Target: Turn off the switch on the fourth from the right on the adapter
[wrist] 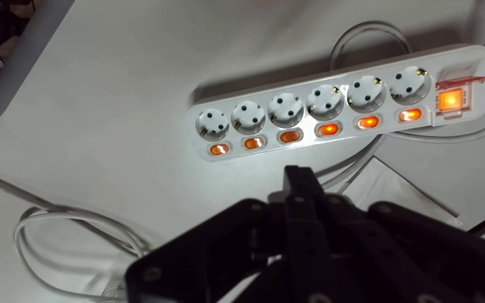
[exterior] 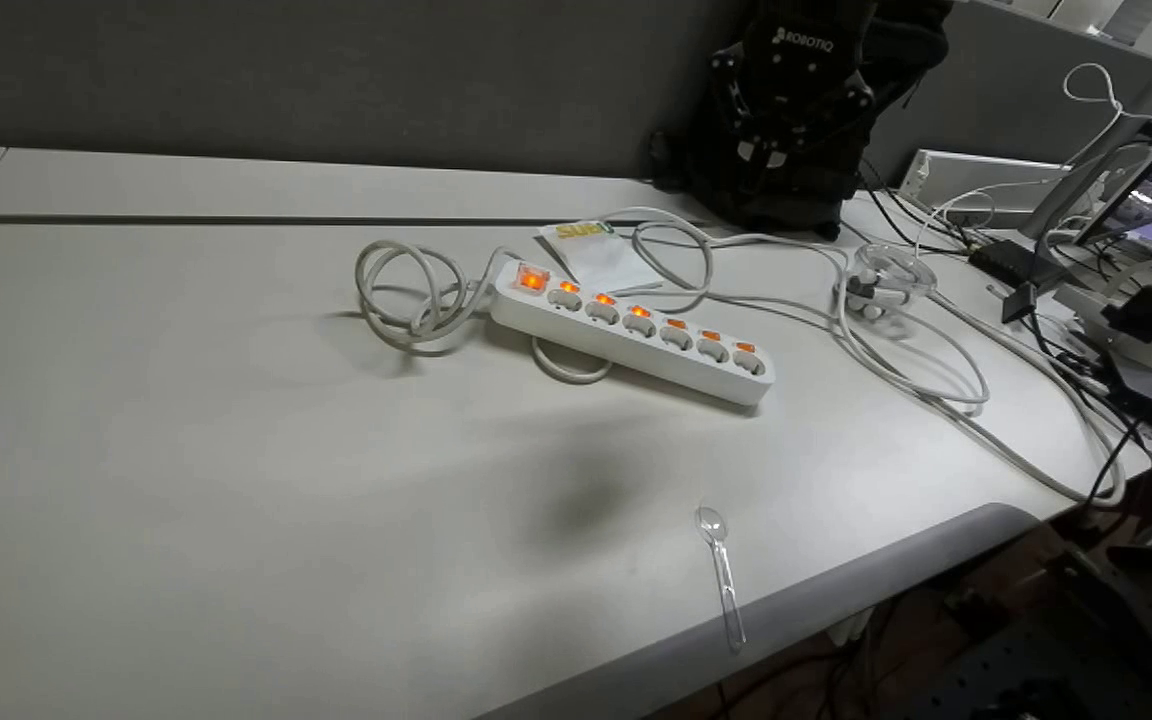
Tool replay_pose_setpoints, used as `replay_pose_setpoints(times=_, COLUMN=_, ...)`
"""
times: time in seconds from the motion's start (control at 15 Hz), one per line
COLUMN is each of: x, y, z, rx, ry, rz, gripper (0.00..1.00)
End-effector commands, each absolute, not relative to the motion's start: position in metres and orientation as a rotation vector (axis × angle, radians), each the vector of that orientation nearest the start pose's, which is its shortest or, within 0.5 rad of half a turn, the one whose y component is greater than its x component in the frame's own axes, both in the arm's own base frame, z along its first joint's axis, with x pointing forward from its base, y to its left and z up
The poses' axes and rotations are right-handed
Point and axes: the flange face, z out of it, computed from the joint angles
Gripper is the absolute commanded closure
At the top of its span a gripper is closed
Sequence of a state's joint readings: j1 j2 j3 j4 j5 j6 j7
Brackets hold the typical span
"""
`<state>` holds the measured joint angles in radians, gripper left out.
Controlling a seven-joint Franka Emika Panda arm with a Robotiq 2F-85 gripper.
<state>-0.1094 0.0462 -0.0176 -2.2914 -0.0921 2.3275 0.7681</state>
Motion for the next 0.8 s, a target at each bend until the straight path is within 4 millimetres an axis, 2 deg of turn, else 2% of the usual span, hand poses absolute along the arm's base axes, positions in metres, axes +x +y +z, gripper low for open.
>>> replay_pose_setpoints(times=0.0, x=0.514, y=-0.067, z=0.330, rx=-2.936, ry=1.294, rz=-0.013, gripper=0.99)
replay_pose_setpoints(times=0.27, x=0.517, y=-0.070, z=0.329, rx=-2.935, ry=1.308, rz=-0.023, gripper=1.00)
replay_pose_setpoints(times=0.73, x=0.546, y=-0.102, z=0.284, rx=-3.052, ry=1.191, rz=0.042, gripper=1.00)
